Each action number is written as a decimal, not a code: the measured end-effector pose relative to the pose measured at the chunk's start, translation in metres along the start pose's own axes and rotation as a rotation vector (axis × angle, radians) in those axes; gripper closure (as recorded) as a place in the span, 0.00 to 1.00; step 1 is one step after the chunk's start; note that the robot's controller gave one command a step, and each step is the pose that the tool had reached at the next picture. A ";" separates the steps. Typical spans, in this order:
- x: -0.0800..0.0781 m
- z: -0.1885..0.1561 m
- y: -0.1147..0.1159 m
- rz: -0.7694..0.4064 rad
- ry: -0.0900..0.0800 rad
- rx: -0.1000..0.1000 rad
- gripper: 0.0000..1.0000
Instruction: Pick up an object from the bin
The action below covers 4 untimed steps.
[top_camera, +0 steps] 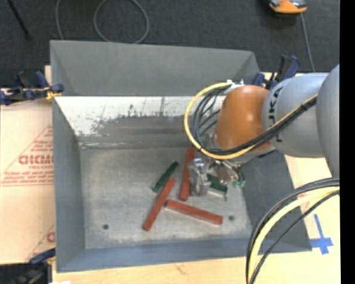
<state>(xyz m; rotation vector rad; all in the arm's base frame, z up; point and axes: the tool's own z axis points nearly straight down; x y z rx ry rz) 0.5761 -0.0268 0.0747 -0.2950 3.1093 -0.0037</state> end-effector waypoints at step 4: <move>0.010 0.003 0.010 0.087 0.012 -0.003 0.00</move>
Offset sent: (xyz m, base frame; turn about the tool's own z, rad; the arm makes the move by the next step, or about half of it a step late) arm 0.0000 0.0000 0.0000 0.0000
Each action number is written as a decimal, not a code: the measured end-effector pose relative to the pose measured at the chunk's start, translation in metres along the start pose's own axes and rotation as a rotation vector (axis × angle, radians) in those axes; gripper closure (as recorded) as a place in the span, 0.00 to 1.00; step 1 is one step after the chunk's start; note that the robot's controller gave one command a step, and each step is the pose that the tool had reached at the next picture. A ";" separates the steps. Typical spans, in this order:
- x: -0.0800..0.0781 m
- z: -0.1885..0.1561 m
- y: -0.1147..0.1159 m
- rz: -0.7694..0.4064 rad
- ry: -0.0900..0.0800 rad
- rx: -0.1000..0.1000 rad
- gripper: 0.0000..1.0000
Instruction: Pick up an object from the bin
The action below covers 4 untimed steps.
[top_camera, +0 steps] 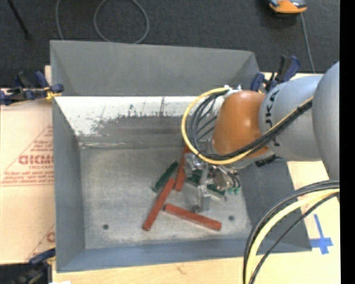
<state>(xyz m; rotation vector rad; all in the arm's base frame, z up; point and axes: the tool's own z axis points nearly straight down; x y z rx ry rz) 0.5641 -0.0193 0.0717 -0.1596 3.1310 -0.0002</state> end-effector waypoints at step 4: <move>0.066 -0.021 0.006 -0.039 0.004 0.000 0.00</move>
Offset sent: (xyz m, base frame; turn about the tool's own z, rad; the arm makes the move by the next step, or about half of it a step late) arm -0.0076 -0.0302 -0.0017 0.0193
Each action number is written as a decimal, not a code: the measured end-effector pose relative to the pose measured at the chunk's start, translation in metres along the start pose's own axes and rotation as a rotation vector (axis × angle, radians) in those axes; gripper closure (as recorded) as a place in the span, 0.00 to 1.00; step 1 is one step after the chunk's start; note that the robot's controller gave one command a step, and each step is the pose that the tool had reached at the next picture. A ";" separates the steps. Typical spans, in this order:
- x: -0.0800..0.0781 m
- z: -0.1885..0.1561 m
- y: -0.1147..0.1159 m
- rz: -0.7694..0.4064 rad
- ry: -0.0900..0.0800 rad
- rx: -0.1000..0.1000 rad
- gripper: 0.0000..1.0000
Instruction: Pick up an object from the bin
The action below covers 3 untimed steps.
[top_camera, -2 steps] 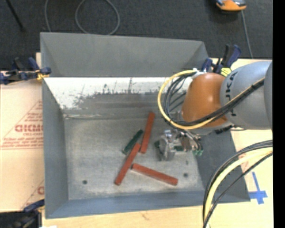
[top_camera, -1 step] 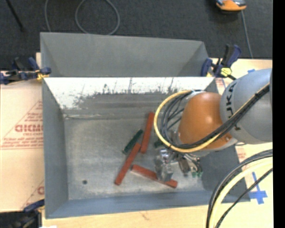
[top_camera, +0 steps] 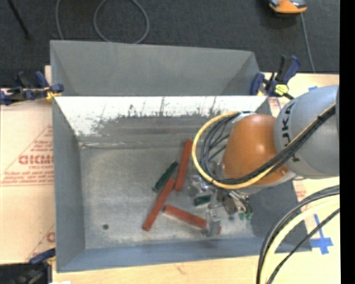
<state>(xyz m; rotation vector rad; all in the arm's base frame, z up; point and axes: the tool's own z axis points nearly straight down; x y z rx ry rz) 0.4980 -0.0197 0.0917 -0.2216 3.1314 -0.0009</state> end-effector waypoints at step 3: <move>-0.018 -0.103 -0.001 0.057 -0.009 0.001 1.00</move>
Offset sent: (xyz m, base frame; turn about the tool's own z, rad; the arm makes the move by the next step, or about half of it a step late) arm 0.0231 -0.0178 -0.0217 0.0228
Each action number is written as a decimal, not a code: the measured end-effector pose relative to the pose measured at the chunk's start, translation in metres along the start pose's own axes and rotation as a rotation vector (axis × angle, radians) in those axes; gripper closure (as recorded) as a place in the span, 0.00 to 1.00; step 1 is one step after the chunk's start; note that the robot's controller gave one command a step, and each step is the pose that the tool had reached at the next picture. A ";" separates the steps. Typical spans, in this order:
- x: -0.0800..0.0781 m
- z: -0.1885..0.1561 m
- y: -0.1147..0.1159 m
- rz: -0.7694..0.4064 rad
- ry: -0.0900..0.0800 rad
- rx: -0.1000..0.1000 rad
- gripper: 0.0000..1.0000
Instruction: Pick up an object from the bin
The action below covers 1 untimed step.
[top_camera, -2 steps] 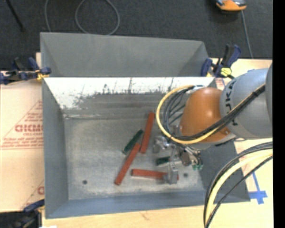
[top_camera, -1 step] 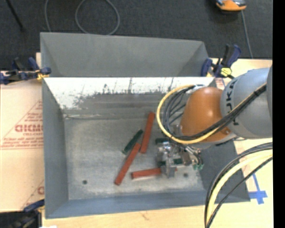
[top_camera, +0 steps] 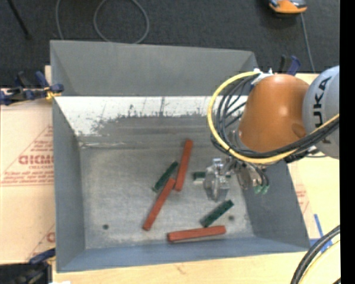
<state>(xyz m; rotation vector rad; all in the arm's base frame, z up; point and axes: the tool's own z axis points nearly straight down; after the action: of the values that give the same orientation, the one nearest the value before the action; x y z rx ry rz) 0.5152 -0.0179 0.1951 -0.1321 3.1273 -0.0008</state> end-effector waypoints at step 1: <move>0.002 0.004 0.000 0.000 0.008 -0.001 0.00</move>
Offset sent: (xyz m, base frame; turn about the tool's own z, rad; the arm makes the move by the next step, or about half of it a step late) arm 0.0000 0.0000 0.0000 0.0000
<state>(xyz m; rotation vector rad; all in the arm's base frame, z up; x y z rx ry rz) 0.5137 -0.0184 0.1907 -0.1320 3.1348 -0.0005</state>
